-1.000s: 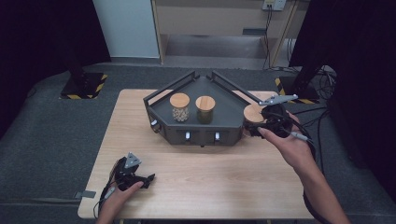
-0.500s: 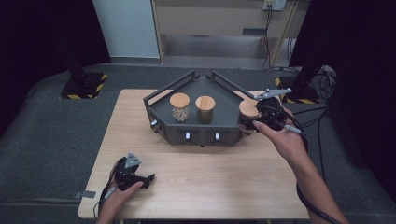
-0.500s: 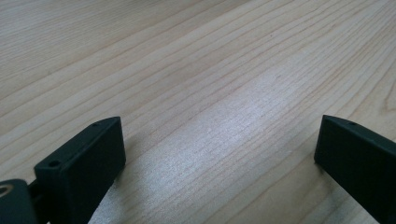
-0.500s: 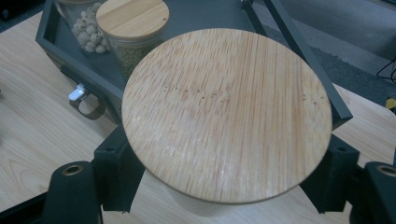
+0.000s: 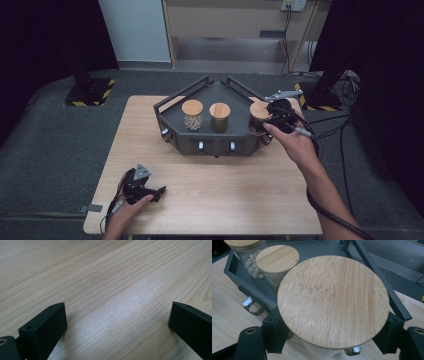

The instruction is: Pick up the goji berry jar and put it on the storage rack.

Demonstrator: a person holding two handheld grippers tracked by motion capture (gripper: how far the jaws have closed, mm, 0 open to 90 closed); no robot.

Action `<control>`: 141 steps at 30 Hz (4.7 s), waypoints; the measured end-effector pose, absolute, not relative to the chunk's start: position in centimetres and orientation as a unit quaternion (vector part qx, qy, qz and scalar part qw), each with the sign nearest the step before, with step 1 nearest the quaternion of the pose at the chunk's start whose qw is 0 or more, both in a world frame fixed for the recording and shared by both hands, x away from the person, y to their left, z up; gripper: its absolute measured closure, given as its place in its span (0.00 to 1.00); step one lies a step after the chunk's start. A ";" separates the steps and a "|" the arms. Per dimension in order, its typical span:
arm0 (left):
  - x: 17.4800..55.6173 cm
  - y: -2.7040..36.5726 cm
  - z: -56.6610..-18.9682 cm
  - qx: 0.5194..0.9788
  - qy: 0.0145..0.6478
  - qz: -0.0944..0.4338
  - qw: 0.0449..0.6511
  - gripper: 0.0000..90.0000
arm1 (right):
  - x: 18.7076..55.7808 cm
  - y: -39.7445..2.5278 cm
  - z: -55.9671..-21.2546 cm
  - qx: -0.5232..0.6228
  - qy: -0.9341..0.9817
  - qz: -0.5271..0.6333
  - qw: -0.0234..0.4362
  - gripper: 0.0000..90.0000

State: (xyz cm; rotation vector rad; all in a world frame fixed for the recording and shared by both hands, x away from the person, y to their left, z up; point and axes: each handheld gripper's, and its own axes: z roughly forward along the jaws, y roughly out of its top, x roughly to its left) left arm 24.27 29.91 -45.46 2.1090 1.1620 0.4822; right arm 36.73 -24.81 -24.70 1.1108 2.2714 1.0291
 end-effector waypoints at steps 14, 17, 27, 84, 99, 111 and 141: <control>24.3 29.9 -45.5 0.809 0.446 0.185 0.336 0.01 | 38.4 -23.6 -25.3 0.401 0.809 0.378 0.205 0.29; 24.3 29.9 -45.5 0.809 0.446 0.185 0.336 0.01 | 38.8 -23.2 -25.5 0.402 0.810 0.375 0.204 0.29; 24.3 29.9 -45.5 0.809 0.446 0.185 0.336 0.01 | 40.0 -22.6 -26.1 0.410 0.806 0.375 0.202 0.29; 24.3 29.9 -45.5 0.809 0.446 0.185 0.336 0.01 | 41.0 -22.1 -30.4 0.427 0.798 0.381 0.191 0.29; 24.3 29.9 -45.5 0.809 0.446 0.185 0.336 0.01 | 40.0 -22.5 -30.3 0.412 0.800 0.387 0.201 0.10; 24.3 29.9 -45.5 0.809 0.446 0.185 0.336 0.01 | 36.9 -24.9 -29.8 0.402 0.794 0.407 0.205 0.05; 24.3 29.9 -45.5 0.809 0.445 0.186 0.336 0.01 | 31.2 -26.8 -33.3 0.394 0.789 0.427 0.199 0.04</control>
